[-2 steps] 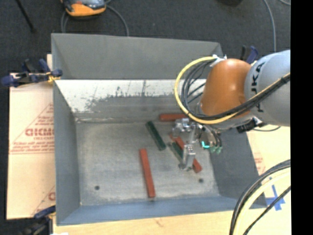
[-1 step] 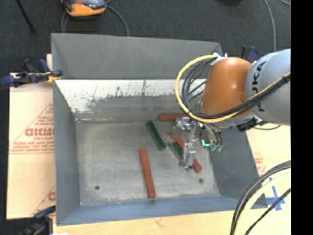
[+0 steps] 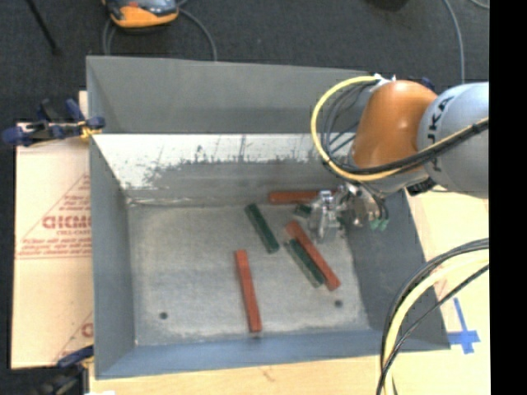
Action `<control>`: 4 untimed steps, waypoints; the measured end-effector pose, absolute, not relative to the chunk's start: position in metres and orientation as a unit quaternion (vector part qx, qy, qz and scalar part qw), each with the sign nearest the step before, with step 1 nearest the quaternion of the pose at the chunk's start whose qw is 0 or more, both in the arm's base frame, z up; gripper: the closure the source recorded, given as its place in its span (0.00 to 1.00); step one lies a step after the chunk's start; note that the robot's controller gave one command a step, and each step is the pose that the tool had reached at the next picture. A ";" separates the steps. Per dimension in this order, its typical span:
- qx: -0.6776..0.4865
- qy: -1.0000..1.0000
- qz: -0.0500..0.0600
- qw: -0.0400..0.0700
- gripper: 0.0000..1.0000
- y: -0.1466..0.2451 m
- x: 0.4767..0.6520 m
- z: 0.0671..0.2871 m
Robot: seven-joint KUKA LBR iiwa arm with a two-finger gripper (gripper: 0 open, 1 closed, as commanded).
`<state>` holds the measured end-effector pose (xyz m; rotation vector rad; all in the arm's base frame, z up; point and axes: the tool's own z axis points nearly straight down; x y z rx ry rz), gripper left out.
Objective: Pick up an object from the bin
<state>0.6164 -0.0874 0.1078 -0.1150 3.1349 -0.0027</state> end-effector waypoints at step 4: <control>-0.004 1.000 0.000 0.003 0.00 -0.087 0.633 0.089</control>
Offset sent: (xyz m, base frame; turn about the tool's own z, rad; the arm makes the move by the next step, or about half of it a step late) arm 0.0000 0.0000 0.0000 0.0000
